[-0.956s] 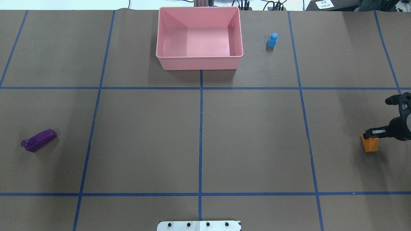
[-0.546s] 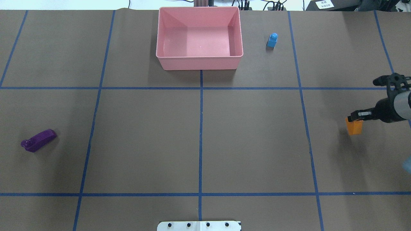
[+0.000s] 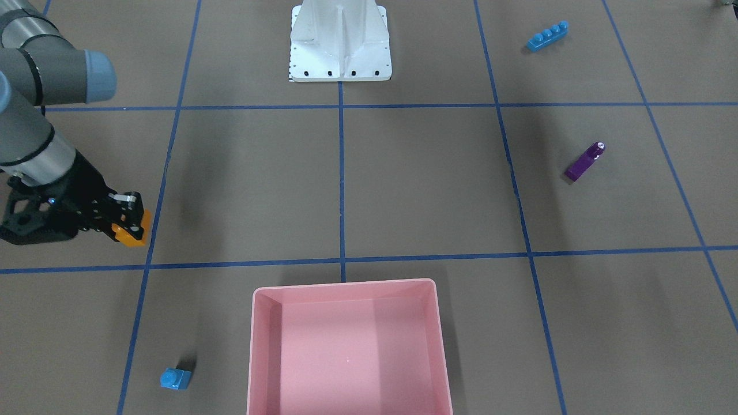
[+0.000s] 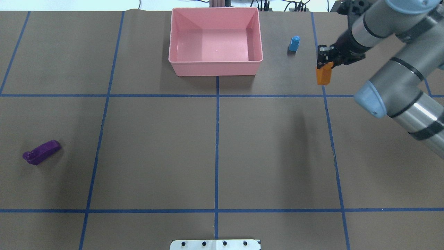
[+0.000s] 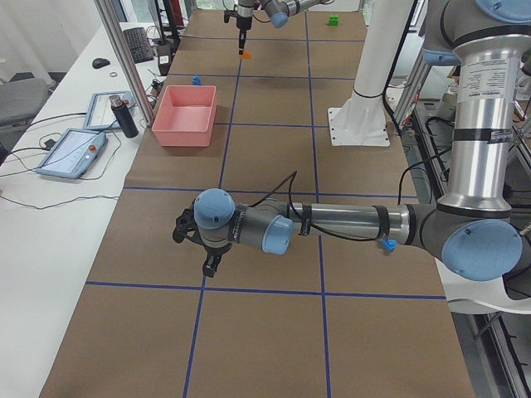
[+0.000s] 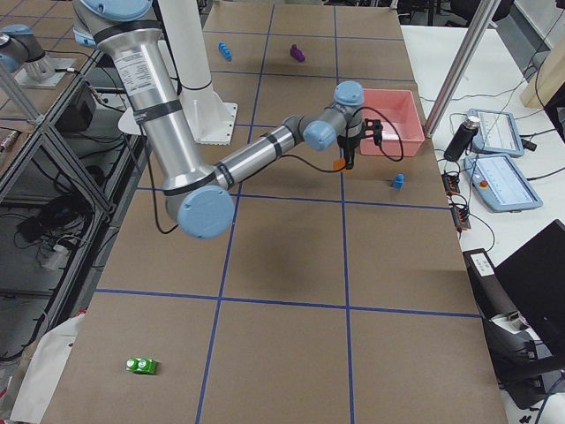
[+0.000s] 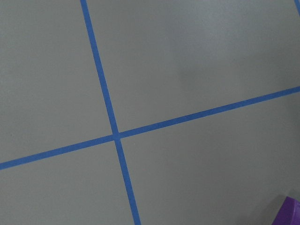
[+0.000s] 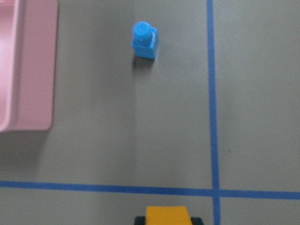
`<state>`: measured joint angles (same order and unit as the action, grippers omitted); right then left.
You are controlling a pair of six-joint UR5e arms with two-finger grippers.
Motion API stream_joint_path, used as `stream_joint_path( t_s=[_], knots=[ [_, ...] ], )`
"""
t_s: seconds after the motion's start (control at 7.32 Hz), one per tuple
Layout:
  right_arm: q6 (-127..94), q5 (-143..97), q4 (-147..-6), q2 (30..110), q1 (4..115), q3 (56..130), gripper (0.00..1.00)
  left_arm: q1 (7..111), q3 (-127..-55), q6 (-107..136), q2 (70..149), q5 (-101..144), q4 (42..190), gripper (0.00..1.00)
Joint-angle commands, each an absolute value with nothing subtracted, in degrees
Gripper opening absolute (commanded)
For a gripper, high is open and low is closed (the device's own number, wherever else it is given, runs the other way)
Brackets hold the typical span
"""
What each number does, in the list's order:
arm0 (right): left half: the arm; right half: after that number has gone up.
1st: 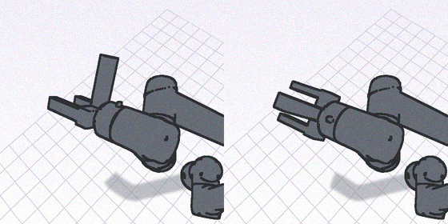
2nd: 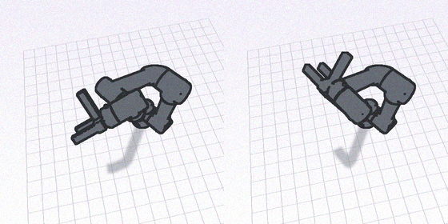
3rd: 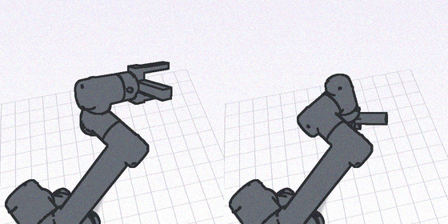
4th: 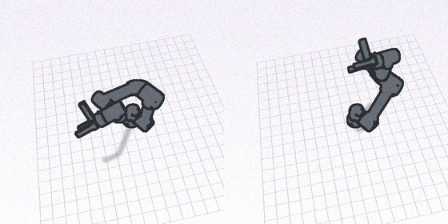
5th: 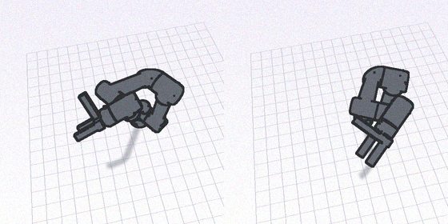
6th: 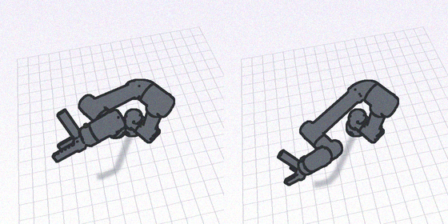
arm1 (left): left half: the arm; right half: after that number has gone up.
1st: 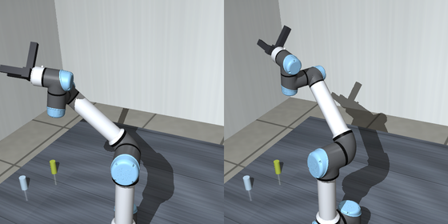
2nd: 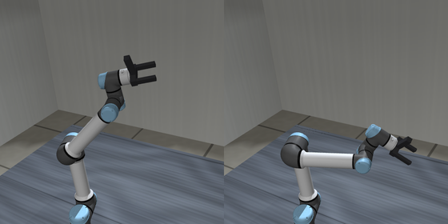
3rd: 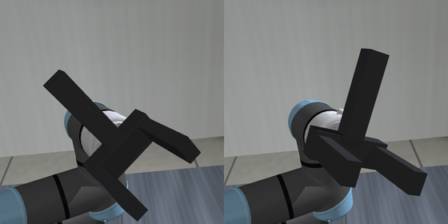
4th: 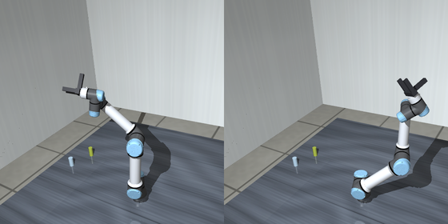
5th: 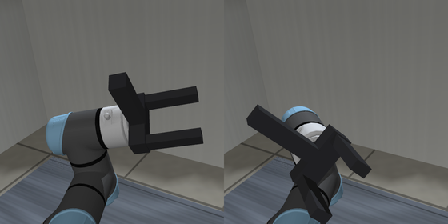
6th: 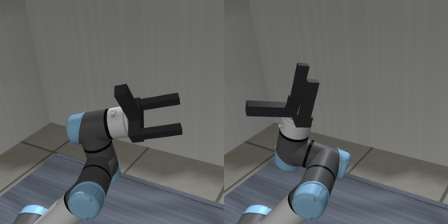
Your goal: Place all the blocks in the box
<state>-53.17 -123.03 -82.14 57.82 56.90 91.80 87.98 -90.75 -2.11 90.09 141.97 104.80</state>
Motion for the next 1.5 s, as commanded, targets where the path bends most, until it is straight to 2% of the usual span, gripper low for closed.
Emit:
stream_joint_path(
  t_s=[0.0,0.27,0.55,0.68,0.82,0.96,1.09,1.37],
  knots=[
    [-58.78,-122.79,-84.64,35.95,56.17,71.38,0.0,87.98,-90.53,-2.02,90.09,141.94,105.38,1.0],
    [-58.97,-119.29,-84.2,23.6,54.85,55.53,0.0,87.89,-90.53,-2.11,90.09,142.03,105.47,1.0],
    [-59.06,-115.94,-69.86,19.36,52.75,40.78,0.0,87.89,-90.61,-2.11,90.09,141.94,105.47,1.0],
    [-59.06,-113.67,-67.96,17.16,51.43,36.26,0.0,87.89,-90.88,-2.02,90.09,142.03,105.47,1.0],
    [-59.06,-111.12,-67.94,17.14,49.59,35.52,0.0,87.89,-90.88,-2.02,90.09,142.03,105.47,1.0],
    [-59.06,-110.75,-67.94,17.14,48.96,34.9,0.34,87.89,-90.97,-2.02,90.17,142.03,105.47,1.0],
    [-59.06,-110.74,-67.94,17.23,48.61,34.89,0.98,87.89,-91.23,-2.02,90.44,142.03,107.21,1.0],
    [-59.06,-111.09,-67.94,17.23,48.43,35.33,0.99,80.37,-92.19,-0.1,94.38,141.68,109.77,1.0]
  ],
)
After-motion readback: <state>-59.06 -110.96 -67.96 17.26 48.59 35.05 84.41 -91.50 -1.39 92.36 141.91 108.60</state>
